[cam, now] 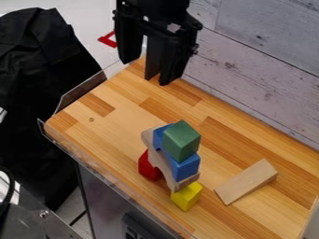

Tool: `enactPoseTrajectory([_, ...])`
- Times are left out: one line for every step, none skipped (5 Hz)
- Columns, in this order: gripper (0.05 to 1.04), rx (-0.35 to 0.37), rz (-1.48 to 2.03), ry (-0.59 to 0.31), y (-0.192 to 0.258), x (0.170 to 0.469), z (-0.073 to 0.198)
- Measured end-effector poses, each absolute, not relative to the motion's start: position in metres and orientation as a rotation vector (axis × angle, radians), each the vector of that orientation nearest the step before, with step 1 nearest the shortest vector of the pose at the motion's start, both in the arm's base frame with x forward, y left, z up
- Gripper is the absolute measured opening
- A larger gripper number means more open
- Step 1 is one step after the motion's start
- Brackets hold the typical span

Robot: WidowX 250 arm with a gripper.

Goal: Move the green cube to the middle of the table

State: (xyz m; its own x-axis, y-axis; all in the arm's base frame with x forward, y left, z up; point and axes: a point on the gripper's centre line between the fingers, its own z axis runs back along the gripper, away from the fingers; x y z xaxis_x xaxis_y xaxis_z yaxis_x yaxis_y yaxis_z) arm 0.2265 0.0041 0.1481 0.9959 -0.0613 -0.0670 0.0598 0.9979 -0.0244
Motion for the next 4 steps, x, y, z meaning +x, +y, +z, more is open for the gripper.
enactPoseTrajectory([1.001,-0.025,-0.063,0.097,0.003,0.224,0.141])
enactPoseTrajectory([1.001,-0.064,-0.083,0.104,-0.009,0.221,0.137])
enactPoseTrajectory([1.001,-0.08,-0.098,0.112,-0.017,0.218,0.135])
enactPoseTrajectory([1.001,-0.098,-0.106,0.112,-0.027,0.21,0.134])
